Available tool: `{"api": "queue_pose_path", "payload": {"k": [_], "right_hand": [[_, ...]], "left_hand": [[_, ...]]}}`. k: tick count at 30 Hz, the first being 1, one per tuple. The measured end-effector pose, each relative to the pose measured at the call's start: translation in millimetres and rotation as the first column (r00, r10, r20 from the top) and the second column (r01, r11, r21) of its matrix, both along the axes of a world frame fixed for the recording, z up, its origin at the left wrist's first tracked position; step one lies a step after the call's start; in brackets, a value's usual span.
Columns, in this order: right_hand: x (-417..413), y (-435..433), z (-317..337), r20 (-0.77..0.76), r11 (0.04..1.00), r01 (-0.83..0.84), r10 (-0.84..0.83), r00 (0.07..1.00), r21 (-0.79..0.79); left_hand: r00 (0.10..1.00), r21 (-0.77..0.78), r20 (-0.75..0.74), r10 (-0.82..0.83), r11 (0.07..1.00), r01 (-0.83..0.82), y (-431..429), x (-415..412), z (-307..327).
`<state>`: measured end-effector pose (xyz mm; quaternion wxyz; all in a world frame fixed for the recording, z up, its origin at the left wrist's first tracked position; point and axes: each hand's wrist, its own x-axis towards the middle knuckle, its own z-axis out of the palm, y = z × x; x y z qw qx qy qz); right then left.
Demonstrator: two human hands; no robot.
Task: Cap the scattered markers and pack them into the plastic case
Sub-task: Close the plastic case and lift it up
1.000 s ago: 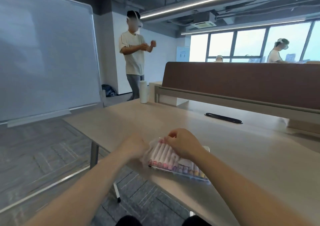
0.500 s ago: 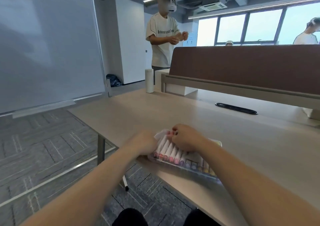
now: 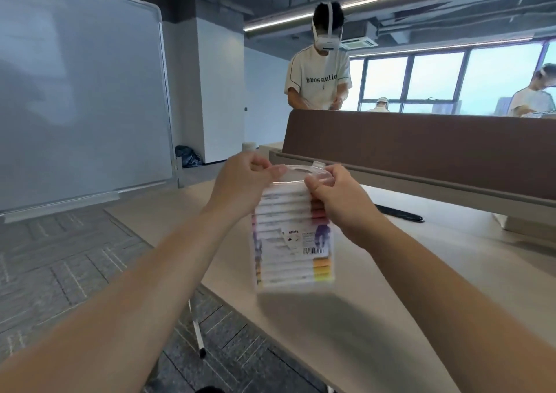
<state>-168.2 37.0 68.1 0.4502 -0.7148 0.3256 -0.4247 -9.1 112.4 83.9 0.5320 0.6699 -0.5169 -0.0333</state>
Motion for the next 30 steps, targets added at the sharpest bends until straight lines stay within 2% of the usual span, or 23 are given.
{"api": "queue_pose_path", "payload": {"k": [2, 5, 7, 12, 16, 19, 21, 24, 30], "right_hand": [[-2.2, 2.6, -11.5, -0.011, 0.998, 0.053, -0.053, 0.999, -0.022], [-4.3, 3.9, -28.4, 0.05, 0.996, 0.078, -0.08, 0.996, 0.044], [-6.6, 2.3, -27.9, 0.075, 0.995, 0.077, -0.081, 0.994, 0.059], [-7.4, -0.6, -24.0, 0.03, 0.996, 0.083, -0.084, 0.996, 0.035], [-0.2, 2.3, -29.7, 0.119, 0.99, 0.08, -0.094, 0.988, 0.115], [2.6, 8.8, -22.8, 0.202, 0.962, 0.096, -0.151, 0.968, 0.257], [7.1, 8.5, -17.3, 0.167, 0.945, 0.162, -0.215, 0.962, 0.284], [13.0, 6.4, -13.2, 0.131, 0.943, 0.217, -0.255, 0.958, 0.252], [8.6, 2.2, -17.3, 0.157, 0.958, 0.162, -0.202, 0.967, 0.235]], "left_hand": [[0.991, 0.029, -0.129, -0.029, 0.999, 0.033, 0.4, -2.4, -11.9], [0.927, 0.042, -0.346, -0.144, 0.985, 0.168, 0.2, -7.5, -33.7], [0.905, 0.022, -0.396, -0.156, 0.983, 0.18, -5.5, -5.8, -43.0], [0.866, -0.04, -0.46, -0.197, 0.979, 0.201, -9.8, -10.6, -42.9], [0.773, -0.07, -0.608, -0.182, 0.982, 0.177, -12.6, -10.8, -42.8], [0.659, -0.071, -0.732, -0.174, 0.981, 0.18, -12.8, -12.7, -39.8], [0.635, -0.06, -0.756, -0.158, 0.983, 0.173, -14.5, -13.9, -36.9], [0.678, -0.04, -0.725, -0.124, 0.99, 0.138, -16.9, -14.7, -34.8], [0.667, -0.114, -0.711, -0.225, 0.972, 0.207, -17.5, -11.8, -37.7]]}}
